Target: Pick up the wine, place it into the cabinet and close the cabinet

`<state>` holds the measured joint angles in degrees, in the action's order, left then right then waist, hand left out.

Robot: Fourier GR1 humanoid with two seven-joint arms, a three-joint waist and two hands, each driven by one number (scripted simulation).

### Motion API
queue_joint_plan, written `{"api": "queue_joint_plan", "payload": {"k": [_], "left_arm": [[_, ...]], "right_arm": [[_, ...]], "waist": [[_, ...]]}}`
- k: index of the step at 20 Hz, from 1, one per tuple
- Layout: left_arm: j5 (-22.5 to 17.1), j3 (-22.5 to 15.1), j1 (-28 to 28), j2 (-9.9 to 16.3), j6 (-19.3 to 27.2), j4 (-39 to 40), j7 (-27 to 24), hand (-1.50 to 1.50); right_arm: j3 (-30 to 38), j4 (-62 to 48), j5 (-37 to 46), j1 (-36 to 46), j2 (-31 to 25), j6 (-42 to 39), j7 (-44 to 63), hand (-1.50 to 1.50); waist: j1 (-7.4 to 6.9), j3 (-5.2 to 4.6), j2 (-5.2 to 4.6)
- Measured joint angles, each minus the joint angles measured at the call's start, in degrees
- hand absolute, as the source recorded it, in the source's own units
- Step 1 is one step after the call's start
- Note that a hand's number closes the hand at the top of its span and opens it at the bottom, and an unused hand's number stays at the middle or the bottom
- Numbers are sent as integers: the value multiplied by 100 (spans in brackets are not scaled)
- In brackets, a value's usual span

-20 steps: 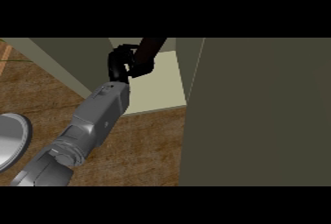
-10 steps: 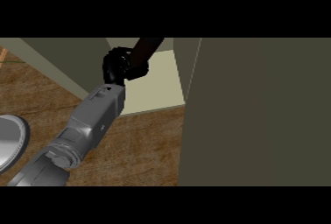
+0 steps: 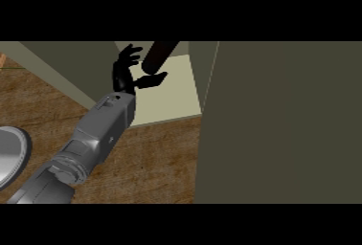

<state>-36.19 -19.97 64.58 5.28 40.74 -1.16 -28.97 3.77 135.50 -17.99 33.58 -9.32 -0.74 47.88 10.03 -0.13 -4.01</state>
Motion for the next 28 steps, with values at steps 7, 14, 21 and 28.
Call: {"api": "queue_joint_plan", "payload": {"k": [7,14,21,28], "left_arm": [[-1,12,-3,1,-149,-8,10,-150],[103,-95,-13,-53,-711,-121,-164,-150],[-17,42,-84,-149,-2091,-565,-702,-150],[-294,376,-118,-369,-3206,-1019,-1179,-150]], "right_arm": [[-36,9,-1,-34,0,-14,6,-150],[-64,13,8,19,-12,40,54,-150],[39,23,14,50,-80,148,187,-150],[57,51,122,51,-167,356,360,-150]], "waist": [[-2,-11,5],[-85,-56,26],[-305,-52,130],[-640,-27,271]]}}
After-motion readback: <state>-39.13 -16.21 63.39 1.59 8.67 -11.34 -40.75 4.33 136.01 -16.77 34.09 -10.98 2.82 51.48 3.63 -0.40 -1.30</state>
